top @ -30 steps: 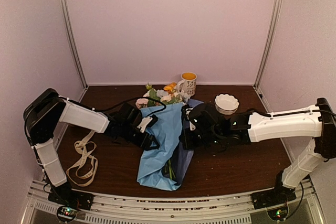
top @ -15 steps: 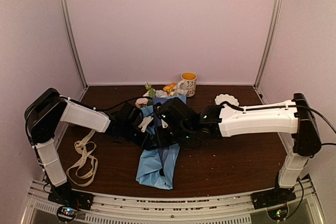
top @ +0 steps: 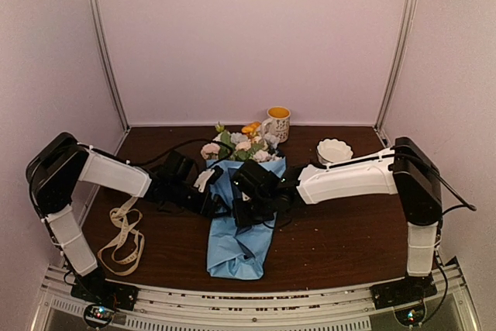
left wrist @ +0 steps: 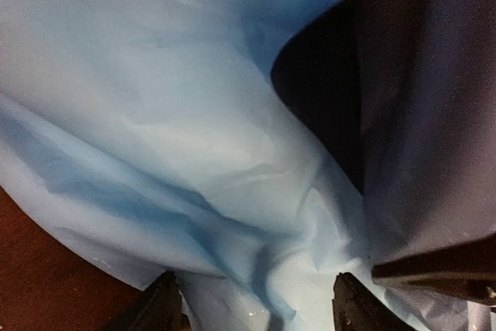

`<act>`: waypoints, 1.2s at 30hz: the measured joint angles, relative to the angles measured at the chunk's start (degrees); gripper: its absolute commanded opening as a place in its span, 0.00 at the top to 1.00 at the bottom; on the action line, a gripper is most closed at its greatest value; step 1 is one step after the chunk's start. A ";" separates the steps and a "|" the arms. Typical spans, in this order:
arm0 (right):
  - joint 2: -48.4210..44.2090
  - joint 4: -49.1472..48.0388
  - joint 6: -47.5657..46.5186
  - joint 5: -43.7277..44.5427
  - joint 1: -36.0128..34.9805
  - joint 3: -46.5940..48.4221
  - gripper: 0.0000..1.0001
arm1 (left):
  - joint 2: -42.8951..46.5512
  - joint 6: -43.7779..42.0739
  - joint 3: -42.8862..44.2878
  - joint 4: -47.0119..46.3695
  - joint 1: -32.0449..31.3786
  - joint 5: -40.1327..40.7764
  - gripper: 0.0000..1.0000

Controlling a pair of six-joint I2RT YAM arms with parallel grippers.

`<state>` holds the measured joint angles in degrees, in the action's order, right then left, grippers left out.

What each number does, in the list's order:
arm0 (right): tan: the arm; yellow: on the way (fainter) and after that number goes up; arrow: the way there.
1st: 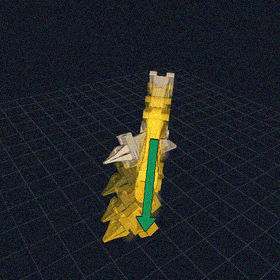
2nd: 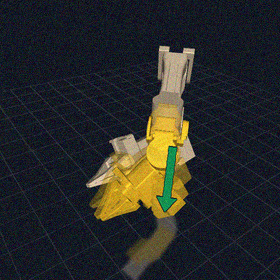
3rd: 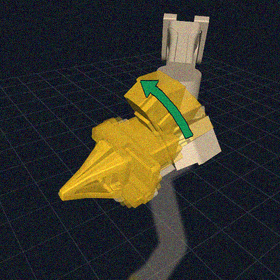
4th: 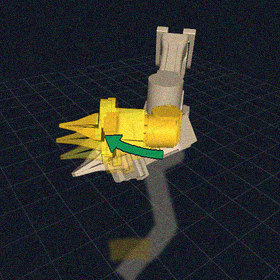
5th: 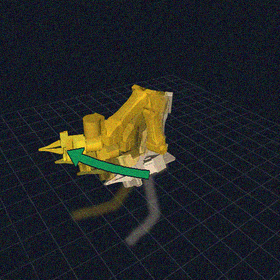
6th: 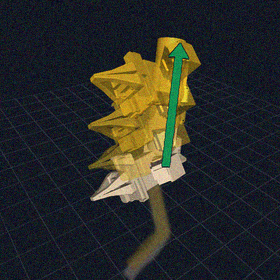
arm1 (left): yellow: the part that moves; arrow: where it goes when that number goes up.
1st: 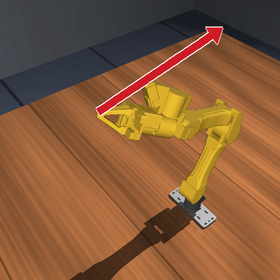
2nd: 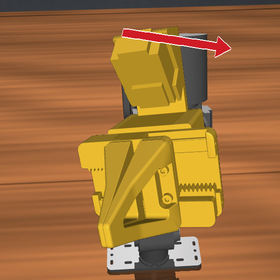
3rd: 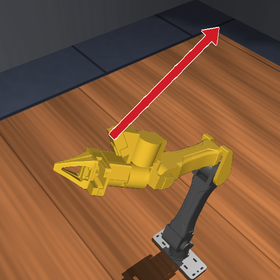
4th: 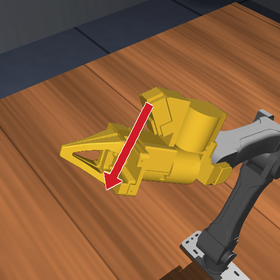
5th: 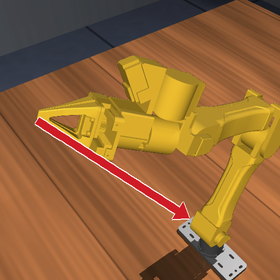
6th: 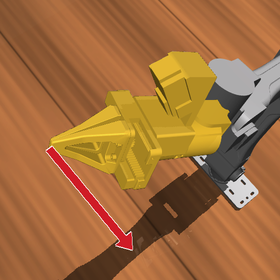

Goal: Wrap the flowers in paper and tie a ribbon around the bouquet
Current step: Fold the two-thirds-folded wrapping paper at the center of the board.

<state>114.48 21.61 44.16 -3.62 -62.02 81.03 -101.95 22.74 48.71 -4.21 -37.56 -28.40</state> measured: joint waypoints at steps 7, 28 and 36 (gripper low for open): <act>1.03 0.04 0.81 -0.24 0.42 -0.22 1.00 | 7.67 1.44 -1.70 1.53 0.92 -0.57 0.37; 9.55 -1.40 -2.36 -8.66 0.70 9.51 0.04 | 3.45 2.14 -4.76 -2.43 3.37 2.78 0.27; 6.60 -14.40 -2.45 -14.47 0.72 1.92 0.00 | 11.45 6.75 -9.20 -5.57 7.15 2.38 0.18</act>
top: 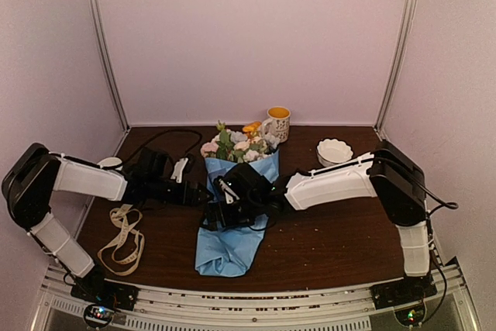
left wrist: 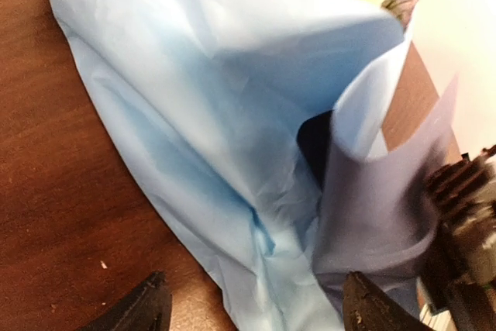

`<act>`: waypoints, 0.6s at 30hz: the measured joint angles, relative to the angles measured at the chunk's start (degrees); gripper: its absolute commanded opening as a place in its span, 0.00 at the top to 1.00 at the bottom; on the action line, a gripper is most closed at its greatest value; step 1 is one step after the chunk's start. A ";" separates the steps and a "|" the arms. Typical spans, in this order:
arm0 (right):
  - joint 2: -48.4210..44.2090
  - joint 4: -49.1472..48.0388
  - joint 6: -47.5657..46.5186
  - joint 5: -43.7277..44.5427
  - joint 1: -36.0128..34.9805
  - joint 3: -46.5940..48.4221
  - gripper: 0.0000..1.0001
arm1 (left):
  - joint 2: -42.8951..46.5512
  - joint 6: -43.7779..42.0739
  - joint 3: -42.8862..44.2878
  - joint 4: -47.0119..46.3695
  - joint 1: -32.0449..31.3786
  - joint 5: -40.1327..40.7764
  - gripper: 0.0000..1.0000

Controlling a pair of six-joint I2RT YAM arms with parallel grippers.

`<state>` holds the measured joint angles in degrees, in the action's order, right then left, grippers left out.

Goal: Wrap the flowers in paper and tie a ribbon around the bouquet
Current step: Fold the two-thirds-folded wrapping paper at the center of the board.

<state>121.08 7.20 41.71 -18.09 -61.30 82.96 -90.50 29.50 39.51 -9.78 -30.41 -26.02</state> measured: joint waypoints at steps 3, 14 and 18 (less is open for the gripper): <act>-0.46 -2.75 0.04 -0.44 0.02 -1.57 0.00 | 2.38 0.92 -0.57 -1.25 0.04 -0.90 0.07; -2.58 -5.77 -1.20 0.46 -0.39 -4.68 0.00 | 4.00 1.03 1.29 -4.63 0.00 -4.81 0.17; -2.58 -5.11 -0.13 0.87 0.04 -4.76 0.00 | 1.09 1.29 2.58 -7.26 0.00 -7.21 0.18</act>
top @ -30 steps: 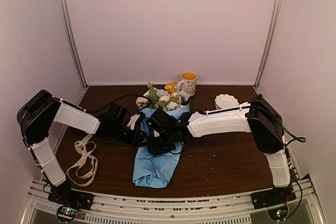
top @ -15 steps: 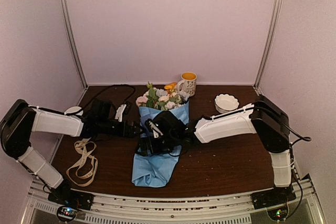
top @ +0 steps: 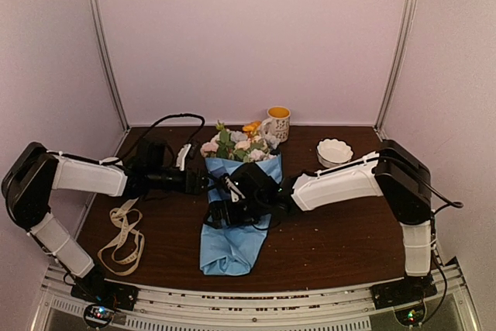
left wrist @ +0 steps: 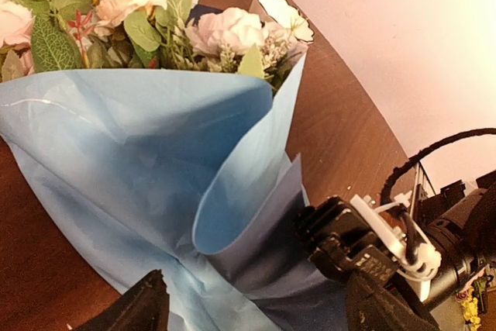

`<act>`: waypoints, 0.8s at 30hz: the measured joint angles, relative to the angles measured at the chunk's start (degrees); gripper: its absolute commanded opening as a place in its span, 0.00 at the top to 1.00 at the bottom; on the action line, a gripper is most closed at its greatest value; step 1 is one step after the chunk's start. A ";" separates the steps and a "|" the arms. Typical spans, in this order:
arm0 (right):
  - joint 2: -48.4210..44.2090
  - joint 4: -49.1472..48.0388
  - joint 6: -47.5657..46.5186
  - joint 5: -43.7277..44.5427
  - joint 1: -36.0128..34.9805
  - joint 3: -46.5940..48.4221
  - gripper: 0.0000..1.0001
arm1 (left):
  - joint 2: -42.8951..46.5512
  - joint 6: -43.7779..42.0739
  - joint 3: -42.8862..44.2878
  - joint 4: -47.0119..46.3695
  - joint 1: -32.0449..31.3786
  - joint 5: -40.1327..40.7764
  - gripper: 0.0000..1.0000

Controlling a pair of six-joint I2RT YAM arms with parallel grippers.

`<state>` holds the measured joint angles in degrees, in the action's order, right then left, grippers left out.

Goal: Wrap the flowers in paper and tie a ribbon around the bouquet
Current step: Fold the two-thirds-folded wrapping paper at the center of the board.

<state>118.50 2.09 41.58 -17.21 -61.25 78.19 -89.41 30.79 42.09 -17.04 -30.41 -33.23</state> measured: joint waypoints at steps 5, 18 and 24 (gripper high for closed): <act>-0.83 -3.06 1.29 0.26 0.55 -2.49 0.01 | -3.23 0.07 1.51 -2.29 0.17 -1.97 0.18; -3.34 -10.82 -1.11 -1.86 -1.09 -5.40 0.03 | -8.96 4.37 -0.90 -14.51 3.76 -2.36 0.41; -3.34 -10.49 -1.25 -1.90 -1.03 -5.38 0.04 | -12.33 6.01 -0.81 -19.69 3.98 -5.35 0.20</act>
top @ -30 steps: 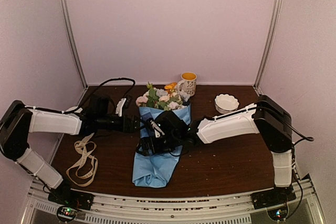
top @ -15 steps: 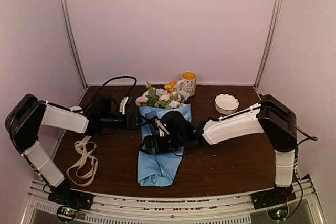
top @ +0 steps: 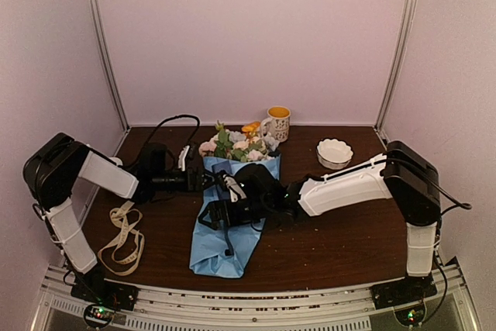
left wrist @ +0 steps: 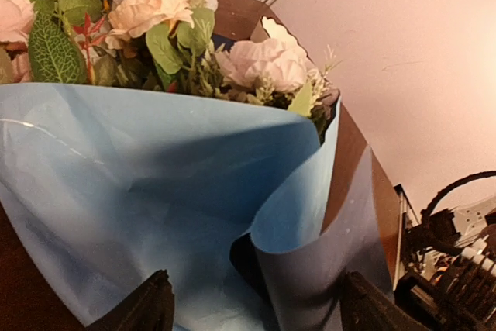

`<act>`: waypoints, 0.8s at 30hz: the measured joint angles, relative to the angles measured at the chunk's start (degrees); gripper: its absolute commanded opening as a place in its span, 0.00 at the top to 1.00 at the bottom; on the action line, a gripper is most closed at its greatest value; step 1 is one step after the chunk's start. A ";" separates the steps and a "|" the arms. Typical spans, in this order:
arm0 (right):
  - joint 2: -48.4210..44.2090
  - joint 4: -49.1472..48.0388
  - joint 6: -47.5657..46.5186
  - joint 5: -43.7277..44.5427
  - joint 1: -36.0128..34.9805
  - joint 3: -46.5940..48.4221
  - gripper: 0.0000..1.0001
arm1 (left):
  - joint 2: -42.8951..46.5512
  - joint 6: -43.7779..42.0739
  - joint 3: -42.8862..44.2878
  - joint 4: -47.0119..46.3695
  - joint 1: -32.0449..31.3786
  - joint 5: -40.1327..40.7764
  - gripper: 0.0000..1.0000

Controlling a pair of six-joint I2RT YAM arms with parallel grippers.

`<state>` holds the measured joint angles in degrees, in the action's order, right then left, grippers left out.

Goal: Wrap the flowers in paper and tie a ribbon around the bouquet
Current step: Fold the two-thirds-folded wrapping paper at the center of the board.

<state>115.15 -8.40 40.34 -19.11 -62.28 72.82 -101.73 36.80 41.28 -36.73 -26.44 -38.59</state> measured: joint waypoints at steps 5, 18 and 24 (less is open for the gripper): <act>0.02 0.63 -0.11 -0.02 0.00 0.22 0.04 | -1.09 3.28 -0.74 -7.78 -0.26 -3.23 0.16; -0.11 4.50 -1.97 0.63 0.00 1.31 0.04 | -2.56 4.96 -0.79 -12.83 -2.38 -5.07 1.00; -4.57 12.74 -4.66 4.02 0.00 1.40 0.03 | -5.73 3.85 -1.51 -13.09 -1.27 -4.87 1.00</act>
<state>110.59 4.34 35.68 -15.09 -62.28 74.22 -107.46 40.64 39.77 -49.82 -27.70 -43.46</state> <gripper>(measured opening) 0.965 0.015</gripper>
